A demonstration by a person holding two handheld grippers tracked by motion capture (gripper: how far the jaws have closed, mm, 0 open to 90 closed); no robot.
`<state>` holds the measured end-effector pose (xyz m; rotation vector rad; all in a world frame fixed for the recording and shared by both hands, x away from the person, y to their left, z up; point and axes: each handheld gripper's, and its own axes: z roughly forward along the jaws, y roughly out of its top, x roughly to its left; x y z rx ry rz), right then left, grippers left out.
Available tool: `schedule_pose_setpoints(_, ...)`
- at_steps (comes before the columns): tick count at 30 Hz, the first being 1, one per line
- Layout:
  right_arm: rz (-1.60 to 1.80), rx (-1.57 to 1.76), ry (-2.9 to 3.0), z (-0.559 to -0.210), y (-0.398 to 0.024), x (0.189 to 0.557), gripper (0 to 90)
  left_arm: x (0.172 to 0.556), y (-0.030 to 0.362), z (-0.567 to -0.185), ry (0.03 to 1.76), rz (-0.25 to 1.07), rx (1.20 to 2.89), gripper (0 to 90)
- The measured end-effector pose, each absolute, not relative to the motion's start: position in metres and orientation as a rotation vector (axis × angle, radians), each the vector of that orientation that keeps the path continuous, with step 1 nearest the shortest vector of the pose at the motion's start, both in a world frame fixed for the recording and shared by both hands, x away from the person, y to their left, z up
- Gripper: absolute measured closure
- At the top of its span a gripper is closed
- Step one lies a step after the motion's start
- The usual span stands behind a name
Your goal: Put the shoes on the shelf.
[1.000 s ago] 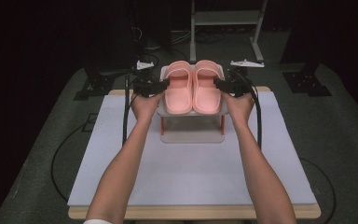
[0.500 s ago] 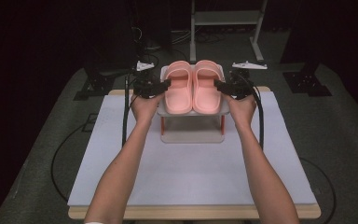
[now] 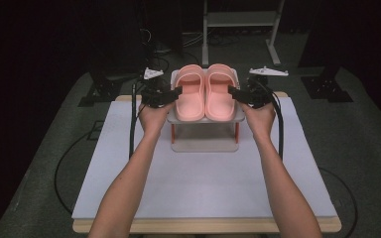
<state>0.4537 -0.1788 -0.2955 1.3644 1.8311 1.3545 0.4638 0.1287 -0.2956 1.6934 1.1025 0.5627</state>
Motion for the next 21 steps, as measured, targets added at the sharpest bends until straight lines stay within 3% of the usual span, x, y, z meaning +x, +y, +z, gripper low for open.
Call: schedule_pose_setpoints(21,1.372,1.332,1.848,-0.296,-0.187,0.435,39.3,0.444,0.136,-0.294,1.059,0.558,1.686,46.5)
